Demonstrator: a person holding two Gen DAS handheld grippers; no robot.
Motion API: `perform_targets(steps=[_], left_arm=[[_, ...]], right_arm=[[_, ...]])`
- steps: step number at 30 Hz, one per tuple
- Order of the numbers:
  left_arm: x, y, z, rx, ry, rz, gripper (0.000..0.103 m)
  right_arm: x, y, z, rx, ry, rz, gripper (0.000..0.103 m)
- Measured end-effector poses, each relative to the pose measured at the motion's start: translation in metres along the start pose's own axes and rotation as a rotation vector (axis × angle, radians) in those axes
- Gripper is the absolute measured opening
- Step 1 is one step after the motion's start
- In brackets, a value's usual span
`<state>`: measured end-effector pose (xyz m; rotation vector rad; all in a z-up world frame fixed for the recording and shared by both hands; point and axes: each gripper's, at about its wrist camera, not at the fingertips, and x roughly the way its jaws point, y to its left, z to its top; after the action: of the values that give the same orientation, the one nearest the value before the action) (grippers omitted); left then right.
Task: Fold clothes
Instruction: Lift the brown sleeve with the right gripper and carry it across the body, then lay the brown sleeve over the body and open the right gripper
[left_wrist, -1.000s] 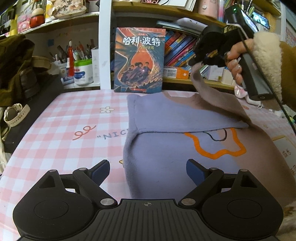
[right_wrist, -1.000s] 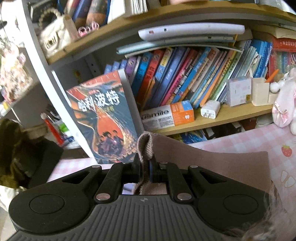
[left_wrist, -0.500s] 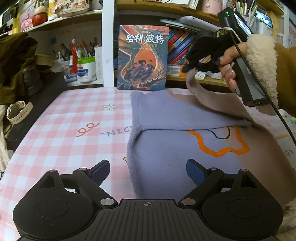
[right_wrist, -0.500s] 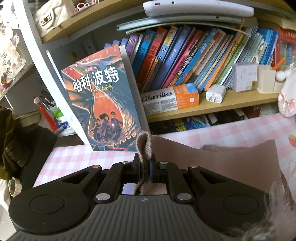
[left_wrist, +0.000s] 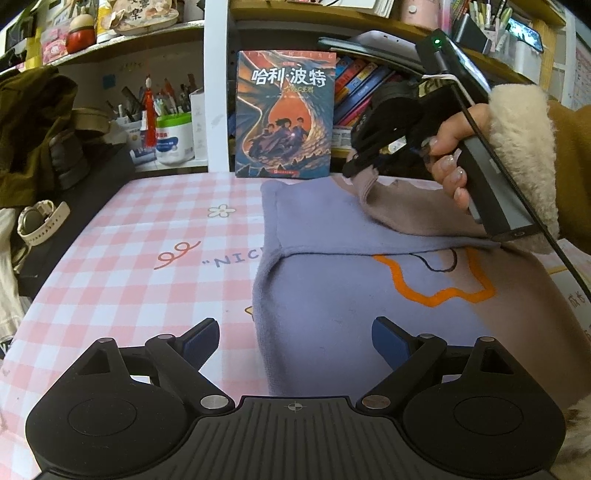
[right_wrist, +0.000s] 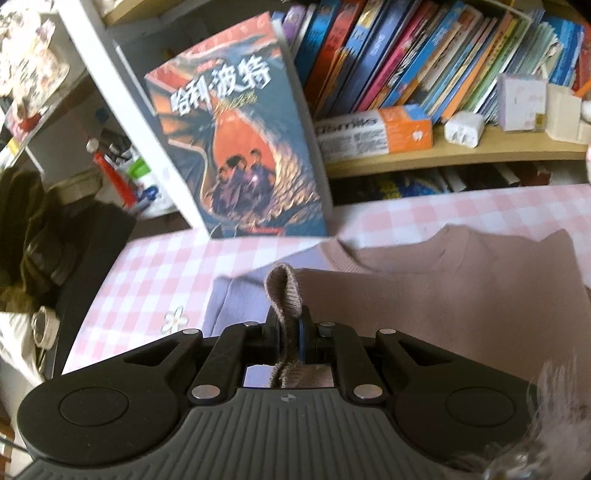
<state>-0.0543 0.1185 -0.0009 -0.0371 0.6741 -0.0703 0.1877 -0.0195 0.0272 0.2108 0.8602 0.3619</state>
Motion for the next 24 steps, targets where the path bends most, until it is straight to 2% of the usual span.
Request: perform_targets(steps=[4, 6, 7, 12, 17, 24], left_arm=[[-0.003, -0.001, -0.001, 0.001, -0.006, 0.002, 0.092], [-0.005, -0.002, 0.000, 0.004, -0.013, 0.000, 0.092], [-0.006, -0.003, 0.000, 0.006, -0.016, -0.001, 0.092], [-0.009, -0.006, 0.001, 0.011, -0.032, -0.010, 0.092], [-0.010, -0.010, 0.000, 0.012, -0.031, -0.029, 0.092], [-0.005, -0.017, -0.005, 0.013, -0.001, -0.048, 0.092]], right_arm=[[0.000, 0.004, -0.004, -0.009, 0.026, 0.029, 0.014], [-0.003, 0.006, -0.006, -0.020, 0.018, 0.045, 0.029], [-0.007, 0.008, -0.007, -0.032, 0.003, 0.058, 0.044], [-0.027, 0.008, -0.011, -0.056, -0.025, 0.109, 0.046], [-0.047, -0.011, -0.028, -0.039, -0.022, 0.063, 0.047], [-0.083, -0.048, -0.073, -0.056, 0.010, -0.019, 0.047]])
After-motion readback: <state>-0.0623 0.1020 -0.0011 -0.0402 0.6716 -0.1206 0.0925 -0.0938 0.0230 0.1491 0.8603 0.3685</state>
